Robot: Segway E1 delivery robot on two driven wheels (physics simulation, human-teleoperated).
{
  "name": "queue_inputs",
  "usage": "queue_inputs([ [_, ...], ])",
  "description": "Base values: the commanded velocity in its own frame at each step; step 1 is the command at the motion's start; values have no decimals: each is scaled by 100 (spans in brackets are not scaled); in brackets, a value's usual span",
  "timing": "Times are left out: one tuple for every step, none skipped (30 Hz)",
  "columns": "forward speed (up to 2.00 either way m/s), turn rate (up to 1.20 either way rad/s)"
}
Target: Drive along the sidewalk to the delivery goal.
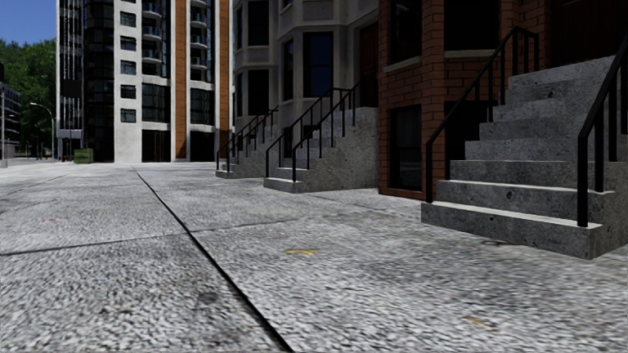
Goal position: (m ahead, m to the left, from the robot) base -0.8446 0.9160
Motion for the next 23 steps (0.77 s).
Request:
queue_inputs([
  [0, 0],
  [0, 0],
  [0, 0],
  [0, 0],
  [0, 0],
  [0, 0],
  [0, 0],
  [0, 0],
  [0, 0],
  [0, 0],
  [0, 0],
  [0, 0],
  [0, 0],
  [0, 0],
  [0, 0],
  [0, 0],
  [0, 0],
  [0, 0],
  [0, 0],
  [0, 0],
  [0, 0],
  [0, 0],
  [0, 0],
])
